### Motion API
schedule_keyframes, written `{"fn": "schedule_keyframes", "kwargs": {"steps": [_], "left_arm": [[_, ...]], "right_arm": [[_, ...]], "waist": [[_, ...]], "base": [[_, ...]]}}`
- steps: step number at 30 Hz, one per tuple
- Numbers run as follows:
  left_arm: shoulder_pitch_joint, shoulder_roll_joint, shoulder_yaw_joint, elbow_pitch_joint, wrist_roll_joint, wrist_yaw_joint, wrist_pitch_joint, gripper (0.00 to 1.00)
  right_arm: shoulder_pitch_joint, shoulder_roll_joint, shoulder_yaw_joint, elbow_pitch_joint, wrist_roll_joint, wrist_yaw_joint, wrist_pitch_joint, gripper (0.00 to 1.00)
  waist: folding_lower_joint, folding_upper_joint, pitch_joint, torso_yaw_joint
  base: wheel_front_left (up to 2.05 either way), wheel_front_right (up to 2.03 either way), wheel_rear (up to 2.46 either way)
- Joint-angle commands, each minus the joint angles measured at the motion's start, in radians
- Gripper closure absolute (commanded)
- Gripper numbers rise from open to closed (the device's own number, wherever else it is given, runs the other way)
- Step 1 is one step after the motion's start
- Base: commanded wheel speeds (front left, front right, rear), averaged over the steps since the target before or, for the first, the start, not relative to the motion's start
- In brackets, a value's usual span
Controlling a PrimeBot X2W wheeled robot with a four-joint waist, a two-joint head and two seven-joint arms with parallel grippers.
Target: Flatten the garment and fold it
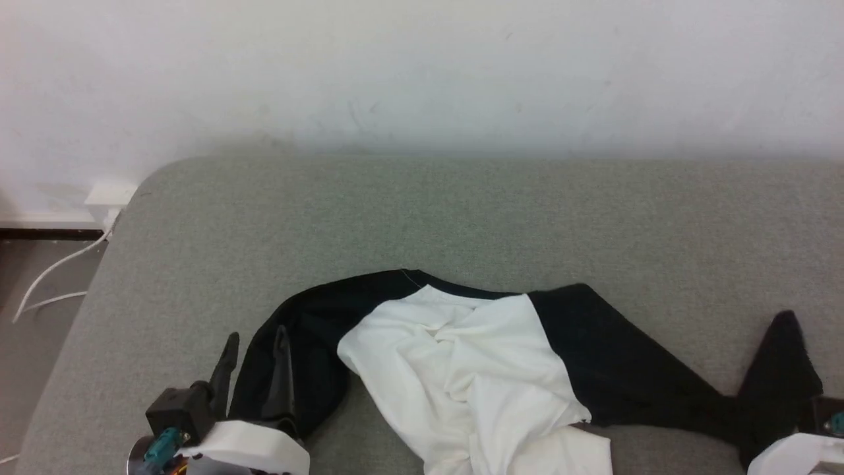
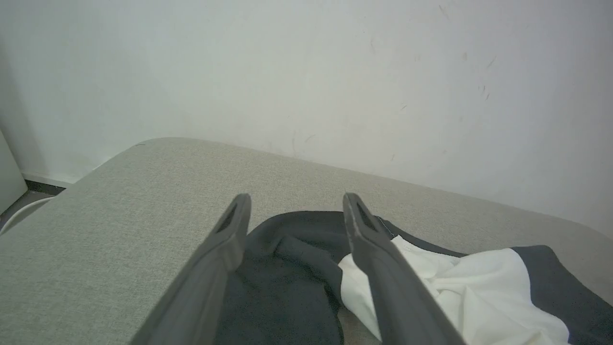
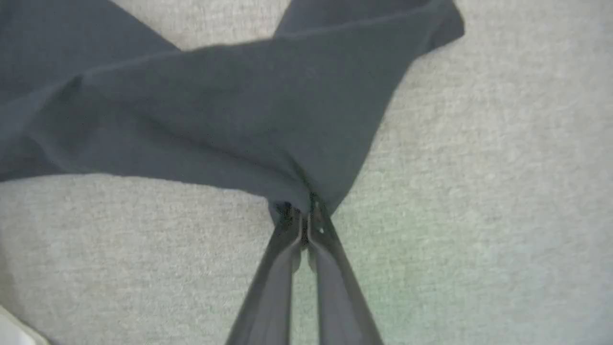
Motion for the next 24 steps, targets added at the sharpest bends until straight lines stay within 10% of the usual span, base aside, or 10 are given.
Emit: {"fn": "schedule_keyframes", "kwargs": {"steps": [1,2,3,12,24], "left_arm": [[0.011,-0.001,0.005,0.003,0.010,-0.005,-0.005,0.00],[0.012,0.000,0.007,0.004,0.011,-0.006,-0.005,0.00],[0.013,0.000,0.007,0.006,0.012,-0.007,-0.005,0.00],[0.002,-0.002,0.000,0.009,0.016,-0.014,-0.005,0.00],[-0.069,-0.004,-0.012,-0.020,0.029,-0.023,-0.005,0.00]], "right_arm": [[0.011,0.011,0.001,-0.005,-0.002,-0.002,0.009,0.77],[0.021,0.022,0.002,-0.014,0.008,-0.002,0.006,0.27],[0.024,0.033,0.003,-0.028,0.022,-0.002,-0.009,0.00],[-0.032,0.056,-0.009,-0.209,0.117,-0.002,-0.204,0.00],[-0.350,-0.069,0.301,0.013,0.217,-0.002,0.114,0.00]], "waist": [[0.0001,0.0000,-0.003,-0.006],[0.0001,0.0000,-0.003,-0.008],[0.0001,0.0000,-0.003,-0.009],[0.0001,0.0000,-0.008,0.005],[0.0001,0.0000,0.101,0.057]], "base": [[0.00,0.00,0.00],[0.00,0.00,0.00],[0.00,0.00,0.00],[0.00,0.00,0.00],[0.00,0.00,0.00]]}}
